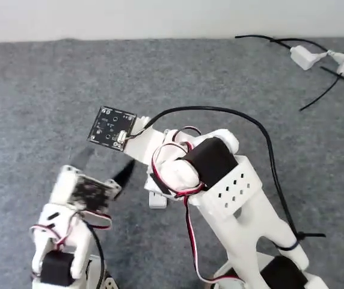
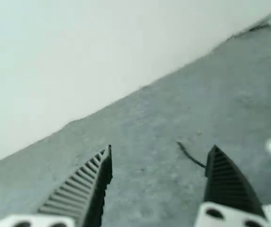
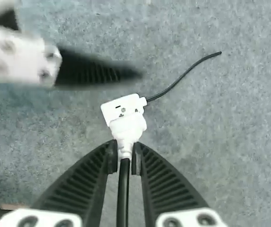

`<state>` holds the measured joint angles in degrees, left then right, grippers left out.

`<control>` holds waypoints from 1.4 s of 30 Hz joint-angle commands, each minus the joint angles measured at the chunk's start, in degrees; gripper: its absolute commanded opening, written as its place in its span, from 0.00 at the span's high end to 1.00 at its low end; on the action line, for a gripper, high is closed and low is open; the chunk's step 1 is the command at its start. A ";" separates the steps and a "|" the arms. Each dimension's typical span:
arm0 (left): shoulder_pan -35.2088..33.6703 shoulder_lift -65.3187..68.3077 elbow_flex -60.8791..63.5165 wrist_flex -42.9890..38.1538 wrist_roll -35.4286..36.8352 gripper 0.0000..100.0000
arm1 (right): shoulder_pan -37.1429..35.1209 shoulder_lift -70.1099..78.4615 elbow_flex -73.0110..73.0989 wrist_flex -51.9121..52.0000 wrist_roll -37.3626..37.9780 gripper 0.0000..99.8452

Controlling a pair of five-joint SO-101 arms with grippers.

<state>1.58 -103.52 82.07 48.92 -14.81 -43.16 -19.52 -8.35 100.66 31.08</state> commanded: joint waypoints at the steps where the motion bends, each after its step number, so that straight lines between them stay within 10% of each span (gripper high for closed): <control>1: -11.34 -0.79 -5.49 -0.53 2.64 0.69 | 0.75 -2.24 0.70 2.24 3.96 0.99; 17: -38.33 -0.70 -3.12 -0.26 1.67 0.69 | 9.63 20.18 -5.63 2.59 29.54 0.99; 29: -46.15 -0.79 0.75 -0.62 -3.96 0.69 | -4.88 20.53 4.31 2.68 49.76 0.99; 42: -46.77 -0.79 1.10 -1.85 -3.69 0.69 | -2.42 21.14 4.40 2.68 68.92 0.99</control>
<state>-44.75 -103.52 83.65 48.92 -18.33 -47.74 1.93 -3.60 100.66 94.64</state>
